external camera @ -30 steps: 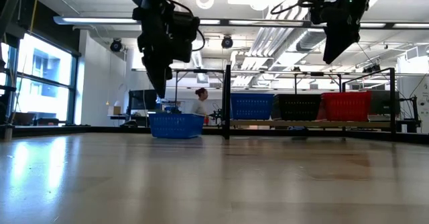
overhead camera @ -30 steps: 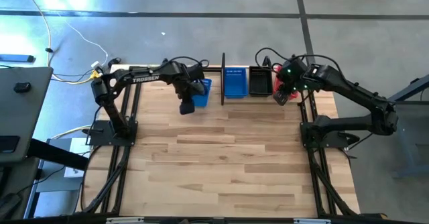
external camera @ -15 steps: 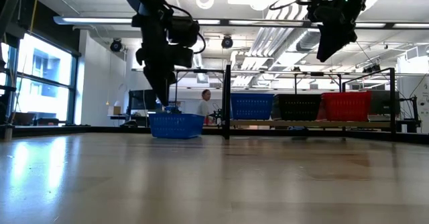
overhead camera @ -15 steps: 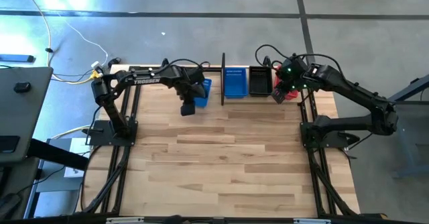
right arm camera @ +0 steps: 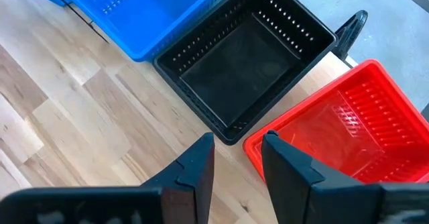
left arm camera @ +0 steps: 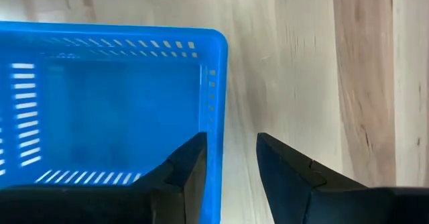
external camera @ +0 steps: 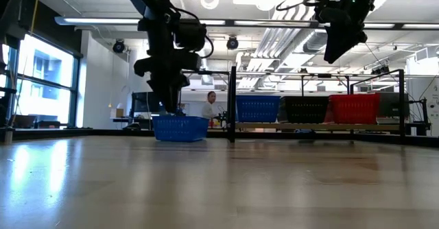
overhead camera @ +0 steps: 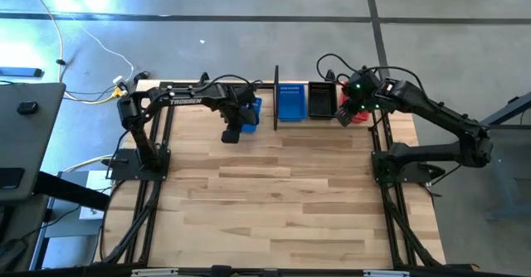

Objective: Stack baskets on shelf by color
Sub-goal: Stack the blue bin on top of the other blue bin on the shelf

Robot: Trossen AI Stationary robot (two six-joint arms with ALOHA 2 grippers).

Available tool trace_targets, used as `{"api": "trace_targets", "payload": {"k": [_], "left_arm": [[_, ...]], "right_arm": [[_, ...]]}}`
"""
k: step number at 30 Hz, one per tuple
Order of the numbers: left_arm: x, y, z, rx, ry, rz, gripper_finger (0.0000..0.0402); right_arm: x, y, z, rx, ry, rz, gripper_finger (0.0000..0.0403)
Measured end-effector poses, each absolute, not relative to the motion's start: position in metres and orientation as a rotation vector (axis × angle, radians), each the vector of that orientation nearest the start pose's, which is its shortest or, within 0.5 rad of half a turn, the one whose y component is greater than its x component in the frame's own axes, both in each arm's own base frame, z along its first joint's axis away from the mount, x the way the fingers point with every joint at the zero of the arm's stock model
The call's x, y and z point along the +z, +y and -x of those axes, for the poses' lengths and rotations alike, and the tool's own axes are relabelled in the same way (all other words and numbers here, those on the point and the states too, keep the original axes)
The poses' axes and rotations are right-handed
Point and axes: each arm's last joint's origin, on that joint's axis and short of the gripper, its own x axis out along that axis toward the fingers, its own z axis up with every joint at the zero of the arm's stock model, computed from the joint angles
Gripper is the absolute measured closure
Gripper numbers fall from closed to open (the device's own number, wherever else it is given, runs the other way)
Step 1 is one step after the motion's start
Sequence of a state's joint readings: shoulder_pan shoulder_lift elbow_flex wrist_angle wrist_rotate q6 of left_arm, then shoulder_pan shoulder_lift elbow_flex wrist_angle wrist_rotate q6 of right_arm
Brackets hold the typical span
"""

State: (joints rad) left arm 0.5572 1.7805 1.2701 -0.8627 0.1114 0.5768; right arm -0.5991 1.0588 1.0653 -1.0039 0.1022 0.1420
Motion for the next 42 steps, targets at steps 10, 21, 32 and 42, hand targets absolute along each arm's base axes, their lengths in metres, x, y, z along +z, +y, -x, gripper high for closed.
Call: {"api": "trace_targets", "payload": {"k": [10, 21, 32, 42], "left_arm": [[0.181, 0.176, -0.295, 0.017, 1.402, -0.012, 0.0282], [0.174, 0.175, -0.299, 0.072, 1.408, 0.074, 0.0386], [0.193, 0.172, -0.294, 0.161, 1.362, 0.142, 0.0397], [0.246, 0.162, -0.276, 0.31, 1.215, 0.144, 0.0399]], "right_arm": [[0.314, -0.108, -0.153, -0.715, 0.94, -0.373, 0.0292], [0.315, -0.109, -0.154, -0.715, 0.928, -0.37, 0.0292], [0.317, -0.111, -0.157, -0.713, 0.895, -0.354, 0.0292], [0.317, -0.111, -0.157, -0.714, 0.892, -0.356, 0.0292]]}}
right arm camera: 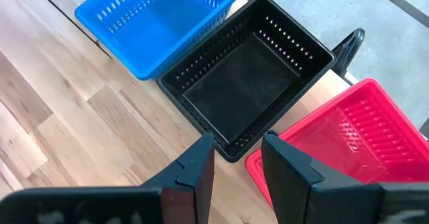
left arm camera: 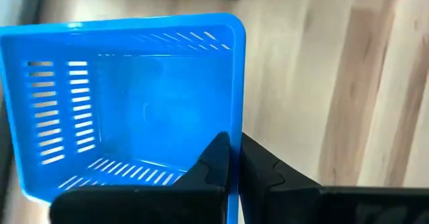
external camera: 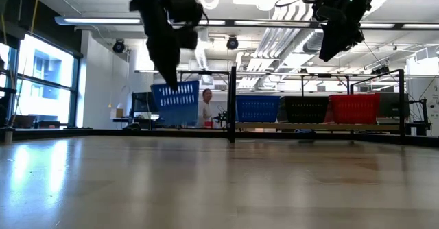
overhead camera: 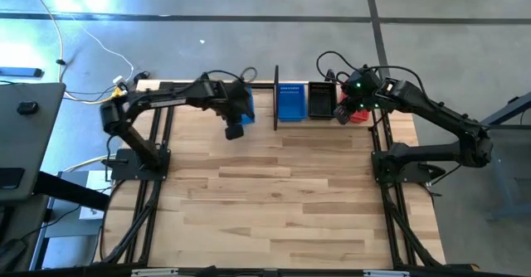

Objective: Stack baskets on shelf by color
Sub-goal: Stack the blue bin on top of the other blue bin on the shelf

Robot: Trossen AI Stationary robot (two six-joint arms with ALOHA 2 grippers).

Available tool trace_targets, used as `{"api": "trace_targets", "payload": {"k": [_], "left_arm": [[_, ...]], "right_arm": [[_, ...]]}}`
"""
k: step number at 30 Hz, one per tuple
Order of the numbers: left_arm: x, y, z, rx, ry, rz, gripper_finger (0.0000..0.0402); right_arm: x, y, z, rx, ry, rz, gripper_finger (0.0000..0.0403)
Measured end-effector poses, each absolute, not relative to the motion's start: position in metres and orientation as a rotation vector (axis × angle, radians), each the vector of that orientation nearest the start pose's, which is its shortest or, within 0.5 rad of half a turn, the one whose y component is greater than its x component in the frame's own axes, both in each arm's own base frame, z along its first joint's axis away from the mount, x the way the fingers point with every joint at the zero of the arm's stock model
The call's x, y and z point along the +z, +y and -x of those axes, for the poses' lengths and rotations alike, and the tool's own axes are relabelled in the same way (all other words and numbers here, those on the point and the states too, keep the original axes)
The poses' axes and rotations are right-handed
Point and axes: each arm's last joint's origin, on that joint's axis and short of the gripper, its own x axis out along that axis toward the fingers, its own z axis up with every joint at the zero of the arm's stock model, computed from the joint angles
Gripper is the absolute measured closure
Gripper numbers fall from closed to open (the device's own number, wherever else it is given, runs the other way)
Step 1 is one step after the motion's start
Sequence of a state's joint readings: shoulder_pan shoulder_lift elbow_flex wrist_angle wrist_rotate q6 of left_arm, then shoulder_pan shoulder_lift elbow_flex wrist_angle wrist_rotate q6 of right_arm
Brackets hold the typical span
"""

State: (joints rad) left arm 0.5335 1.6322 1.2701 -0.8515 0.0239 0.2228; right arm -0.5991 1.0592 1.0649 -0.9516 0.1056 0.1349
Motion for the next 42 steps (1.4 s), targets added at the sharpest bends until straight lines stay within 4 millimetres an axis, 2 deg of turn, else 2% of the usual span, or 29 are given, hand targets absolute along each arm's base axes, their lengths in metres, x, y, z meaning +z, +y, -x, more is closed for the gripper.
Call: {"api": "trace_targets", "payload": {"k": [6, 9, 17, 20, 24, 28, 36, 42], "left_arm": [[0.291, 0.155, -0.256, 0.46, 1.064, 0.039, 0.04], [0.315, 0.152, -0.249, 0.551, 0.936, -0.025, 0.04], [0.379, 0.15, -0.245, 0.637, 0.423, -0.2, 0.0401], [0.395, 0.151, -0.249, 0.618, 0.252, -0.237, 0.0401], [0.407, 0.151, -0.253, 0.596, 0.129, -0.304, 0.0401], [0.408, 0.152, -0.259, 0.593, 0.101, -0.324, 0.0401], [0.43, 0.166, -0.279, 0.6, 0.189, -0.323, 0.0401], [0.418, 0.181, -0.308, 0.56, 0.339, -0.25, 0.0401]], "right_arm": [[0.317, -0.111, -0.157, -0.725, 0.884, -0.376, 0.0292], [0.317, -0.111, -0.157, -0.726, 0.884, -0.377, 0.0292], [0.318, -0.112, -0.158, -0.727, 0.86, -0.372, 0.0292], [0.319, -0.113, -0.16, -0.729, 0.839, -0.367, 0.0292], [0.32, -0.114, -0.16, -0.741, 0.823, -0.358, 0.0292], [0.321, -0.115, -0.16, -0.782, 0.827, -0.339, 0.0292], [0.321, -0.115, -0.159, -0.807, 0.83, -0.324, 0.0292], [0.321, -0.115, -0.159, -0.808, 0.83, -0.326, 0.0292]]}}
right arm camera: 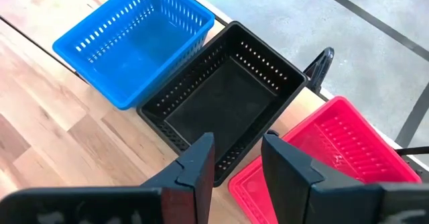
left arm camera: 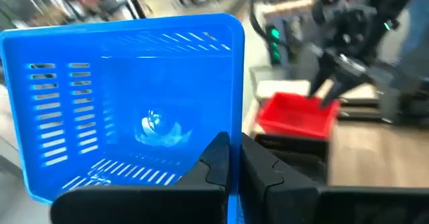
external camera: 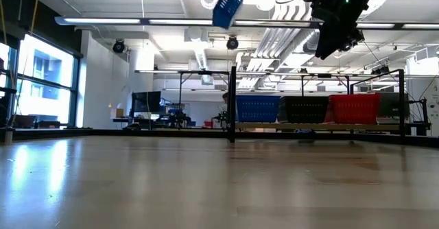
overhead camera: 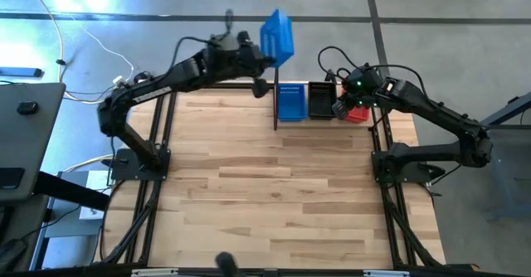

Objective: Stack baskets on shelf by color
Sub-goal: Stack the blue bin on top of the other blue bin on the shelf

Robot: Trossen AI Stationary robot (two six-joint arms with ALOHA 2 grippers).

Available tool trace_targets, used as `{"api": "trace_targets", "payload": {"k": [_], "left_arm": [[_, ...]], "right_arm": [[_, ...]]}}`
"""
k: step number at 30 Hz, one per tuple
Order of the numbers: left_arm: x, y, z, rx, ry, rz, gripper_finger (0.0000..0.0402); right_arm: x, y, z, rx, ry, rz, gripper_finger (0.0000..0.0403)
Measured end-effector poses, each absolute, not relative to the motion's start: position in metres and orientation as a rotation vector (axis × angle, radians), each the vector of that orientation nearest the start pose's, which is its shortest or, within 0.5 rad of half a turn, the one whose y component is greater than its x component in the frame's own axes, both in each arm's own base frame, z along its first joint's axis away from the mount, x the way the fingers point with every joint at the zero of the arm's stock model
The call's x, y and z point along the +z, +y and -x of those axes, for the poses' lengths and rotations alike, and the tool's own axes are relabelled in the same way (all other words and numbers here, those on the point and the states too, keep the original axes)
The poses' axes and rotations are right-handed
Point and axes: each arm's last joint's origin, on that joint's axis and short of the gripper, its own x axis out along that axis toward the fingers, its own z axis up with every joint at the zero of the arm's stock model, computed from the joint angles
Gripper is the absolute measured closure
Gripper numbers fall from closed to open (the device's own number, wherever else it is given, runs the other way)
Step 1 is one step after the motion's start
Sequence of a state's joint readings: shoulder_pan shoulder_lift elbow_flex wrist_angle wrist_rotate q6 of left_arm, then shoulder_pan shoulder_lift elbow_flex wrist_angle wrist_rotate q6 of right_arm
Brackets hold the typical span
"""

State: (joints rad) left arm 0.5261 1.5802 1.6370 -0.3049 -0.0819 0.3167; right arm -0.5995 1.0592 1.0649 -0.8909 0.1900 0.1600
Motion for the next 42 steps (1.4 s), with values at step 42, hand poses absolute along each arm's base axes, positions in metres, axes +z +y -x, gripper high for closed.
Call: {"api": "trace_targets", "payload": {"k": [42], "left_arm": [[0.282, 0.169, -0.411, 0.426, 0.811, -0.147, 0.0401]], "right_arm": [[0.321, -0.115, -0.159, -0.821, 0.827, -0.337, 0.0292]]}}
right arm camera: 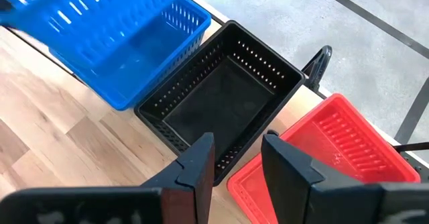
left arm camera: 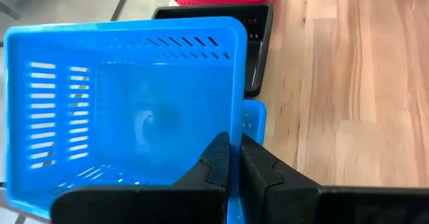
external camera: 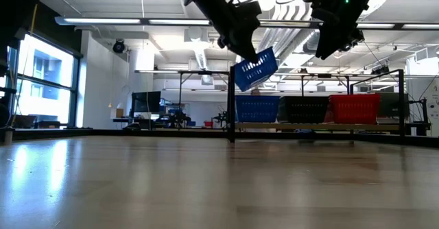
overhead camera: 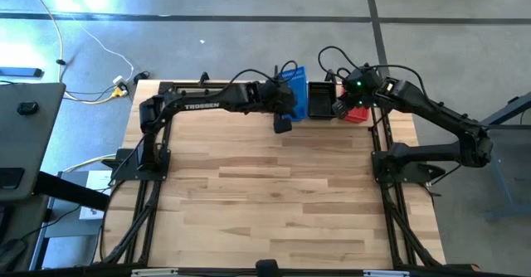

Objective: Stack baskets on shelf by color
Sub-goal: Stack the blue bin on top of the other blue bin on the shelf

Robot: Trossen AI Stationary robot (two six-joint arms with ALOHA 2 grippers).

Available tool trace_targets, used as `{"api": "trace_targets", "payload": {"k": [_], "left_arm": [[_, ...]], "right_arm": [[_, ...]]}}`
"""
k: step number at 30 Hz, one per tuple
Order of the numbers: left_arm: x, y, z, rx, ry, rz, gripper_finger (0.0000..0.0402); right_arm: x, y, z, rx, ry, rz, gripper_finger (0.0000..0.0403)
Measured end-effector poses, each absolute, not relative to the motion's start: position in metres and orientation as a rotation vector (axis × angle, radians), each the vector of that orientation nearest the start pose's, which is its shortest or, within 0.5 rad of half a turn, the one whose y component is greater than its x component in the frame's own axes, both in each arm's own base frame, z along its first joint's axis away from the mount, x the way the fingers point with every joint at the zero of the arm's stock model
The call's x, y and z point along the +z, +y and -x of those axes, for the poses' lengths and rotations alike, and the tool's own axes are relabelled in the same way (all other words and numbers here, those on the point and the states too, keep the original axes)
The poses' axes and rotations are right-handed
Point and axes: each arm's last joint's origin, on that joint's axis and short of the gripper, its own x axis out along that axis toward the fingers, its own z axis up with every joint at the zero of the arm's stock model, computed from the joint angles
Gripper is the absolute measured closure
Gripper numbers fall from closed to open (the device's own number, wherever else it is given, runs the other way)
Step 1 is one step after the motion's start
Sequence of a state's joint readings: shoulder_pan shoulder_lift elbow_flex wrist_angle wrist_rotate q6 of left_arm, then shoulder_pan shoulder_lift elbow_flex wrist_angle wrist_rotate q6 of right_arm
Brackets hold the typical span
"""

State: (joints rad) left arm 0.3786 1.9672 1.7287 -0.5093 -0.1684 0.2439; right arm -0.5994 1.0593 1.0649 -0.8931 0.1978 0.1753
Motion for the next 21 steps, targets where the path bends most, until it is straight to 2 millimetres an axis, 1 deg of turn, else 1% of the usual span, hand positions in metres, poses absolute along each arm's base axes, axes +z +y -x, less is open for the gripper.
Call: {"api": "trace_targets", "payload": {"k": [6, 13, 21], "left_arm": [[0.2753, 0.1675, -0.4141, 0.411, 0.84, -0.173, 0.0401], [0.2741, 0.1642, -0.4146, 0.409, 0.875, -0.256, 0.0401], [0.273, 0.1636, -0.4142, 0.39, 0.894, -0.29, 0.04]], "right_arm": [[0.3205, -0.1153, -0.1588, -0.822, 0.827, -0.336, 0.0292], [0.3205, -0.1154, -0.1588, -0.822, 0.827, -0.336, 0.0292], [0.3205, -0.1154, -0.1588, -0.822, 0.827, -0.336, 0.0292]]}}
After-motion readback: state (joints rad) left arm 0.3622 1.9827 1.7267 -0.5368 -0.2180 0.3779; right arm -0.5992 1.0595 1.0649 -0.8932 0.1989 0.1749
